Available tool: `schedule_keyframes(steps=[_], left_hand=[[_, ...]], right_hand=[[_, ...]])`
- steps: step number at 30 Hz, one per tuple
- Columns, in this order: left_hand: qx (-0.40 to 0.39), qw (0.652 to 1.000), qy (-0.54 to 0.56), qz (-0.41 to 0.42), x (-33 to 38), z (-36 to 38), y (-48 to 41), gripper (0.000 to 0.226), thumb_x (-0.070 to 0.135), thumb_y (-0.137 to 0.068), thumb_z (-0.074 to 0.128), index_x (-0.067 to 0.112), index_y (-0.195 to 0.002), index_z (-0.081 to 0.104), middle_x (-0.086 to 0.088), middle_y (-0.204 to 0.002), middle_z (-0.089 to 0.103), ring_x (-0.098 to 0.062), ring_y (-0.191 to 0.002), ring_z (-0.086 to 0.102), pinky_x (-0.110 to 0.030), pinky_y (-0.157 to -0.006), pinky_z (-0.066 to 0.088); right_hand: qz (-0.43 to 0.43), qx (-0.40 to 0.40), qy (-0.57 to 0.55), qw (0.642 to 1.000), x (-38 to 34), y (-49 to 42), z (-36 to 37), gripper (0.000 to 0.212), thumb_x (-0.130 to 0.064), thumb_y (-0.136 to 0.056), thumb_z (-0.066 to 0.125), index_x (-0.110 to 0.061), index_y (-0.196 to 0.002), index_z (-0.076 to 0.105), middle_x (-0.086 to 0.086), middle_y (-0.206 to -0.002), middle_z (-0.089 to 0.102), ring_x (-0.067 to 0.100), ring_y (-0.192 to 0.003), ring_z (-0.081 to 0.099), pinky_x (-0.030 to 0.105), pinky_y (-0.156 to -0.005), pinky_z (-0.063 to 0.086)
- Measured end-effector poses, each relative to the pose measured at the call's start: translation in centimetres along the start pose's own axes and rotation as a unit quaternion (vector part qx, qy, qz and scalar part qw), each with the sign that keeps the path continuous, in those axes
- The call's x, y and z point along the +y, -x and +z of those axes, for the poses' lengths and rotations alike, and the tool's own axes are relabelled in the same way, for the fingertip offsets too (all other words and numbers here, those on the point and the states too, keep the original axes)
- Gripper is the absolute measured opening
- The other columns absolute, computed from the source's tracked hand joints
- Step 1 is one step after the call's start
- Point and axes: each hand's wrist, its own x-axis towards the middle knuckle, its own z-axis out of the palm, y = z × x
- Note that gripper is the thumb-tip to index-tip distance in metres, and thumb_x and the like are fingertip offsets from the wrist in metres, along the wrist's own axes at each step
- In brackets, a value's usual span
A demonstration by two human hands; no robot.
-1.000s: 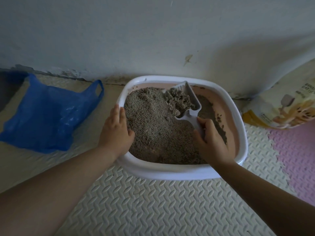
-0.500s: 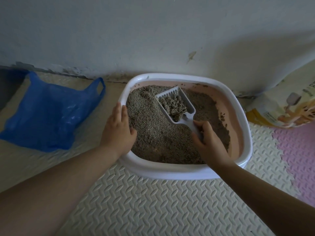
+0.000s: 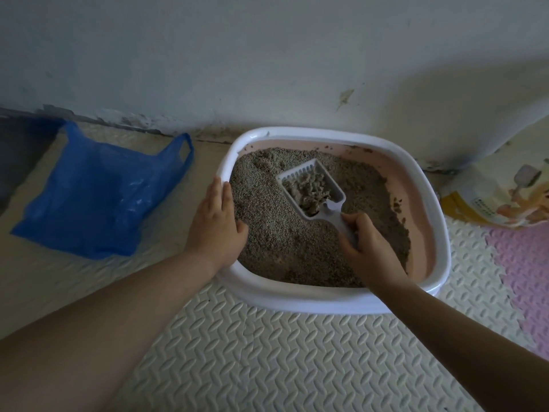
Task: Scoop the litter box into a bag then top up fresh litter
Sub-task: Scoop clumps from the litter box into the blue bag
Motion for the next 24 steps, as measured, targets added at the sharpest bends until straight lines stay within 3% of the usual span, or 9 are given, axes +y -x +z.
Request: schedule_keyframes(steps=[5, 11, 15, 19, 24], left_hand=[[0.005, 0.999, 0.032, 0.005, -0.3, -0.1, 0.0, 0.071, 0.033, -0.097, 0.039, 0.009, -0.152, 0.002, -0.007, -0.16, -0.011, -0.025, -0.147, 0.006, -0.038, -0.117, 0.018], [0.004, 0.995, 0.099, 0.029, -2.1, -1.1, -0.1, 0.065, 0.035, -0.099, 0.037, 0.013, -0.153, 0.006, -0.002, -0.161, 0.0, -0.024, -0.143, 0.021, -0.037, -0.112, 0.029], [0.036, 0.998, 0.042, 0.024, -6.4, -3.1, -1.1, 0.063, 0.034, -0.099, 0.041, 0.013, -0.152, 0.015, -0.004, -0.16, 0.009, -0.023, -0.144, 0.019, -0.038, -0.113, 0.024], [0.079, 0.997, -0.003, -0.007, -11.4, -4.6, -2.9, 0.059, 0.027, -0.097, 0.048, 0.007, -0.148, 0.027, -0.011, -0.155, 0.026, -0.026, -0.141, 0.028, -0.041, -0.111, 0.028], [0.036, 0.995, -0.077, -0.042, -14.9, -4.6, -5.8, 0.068, 0.031, -0.096, 0.049, 0.008, -0.15, 0.015, -0.012, -0.156, 0.019, -0.027, -0.143, 0.02, -0.041, -0.113, 0.025]], right_hand=[[0.042, 0.013, -0.063, 0.997, -1.1, 0.0, 1.8, 0.021, -0.02, -0.095, 0.05, -0.019, -0.116, 0.047, 0.0, -0.067, 0.048, 0.009, -0.047, 0.037, 0.032, -0.048, 0.031], [0.056, 0.022, -0.102, 0.993, -3.6, -0.5, 3.7, 0.023, -0.024, -0.095, 0.053, -0.025, -0.117, 0.044, 0.0, -0.076, 0.055, 0.011, -0.05, 0.042, 0.031, -0.047, 0.034], [0.061, 0.02, -0.116, 0.991, -5.1, -1.5, 4.7, 0.025, -0.024, -0.095, 0.054, -0.026, -0.118, 0.044, 0.002, -0.077, 0.057, 0.017, -0.05, 0.044, 0.032, -0.046, 0.035], [0.077, 0.02, -0.124, 0.989, -6.2, -2.2, 5.9, 0.024, -0.025, -0.096, 0.053, -0.027, -0.117, 0.043, 0.006, -0.078, 0.059, 0.024, -0.053, 0.047, 0.034, -0.046, 0.036], [0.085, 0.02, -0.125, 0.988, -7.7, -3.4, 7.2, 0.021, -0.025, -0.095, 0.053, -0.028, -0.114, 0.043, 0.007, -0.076, 0.059, 0.021, -0.05, 0.048, 0.033, -0.043, 0.036]])
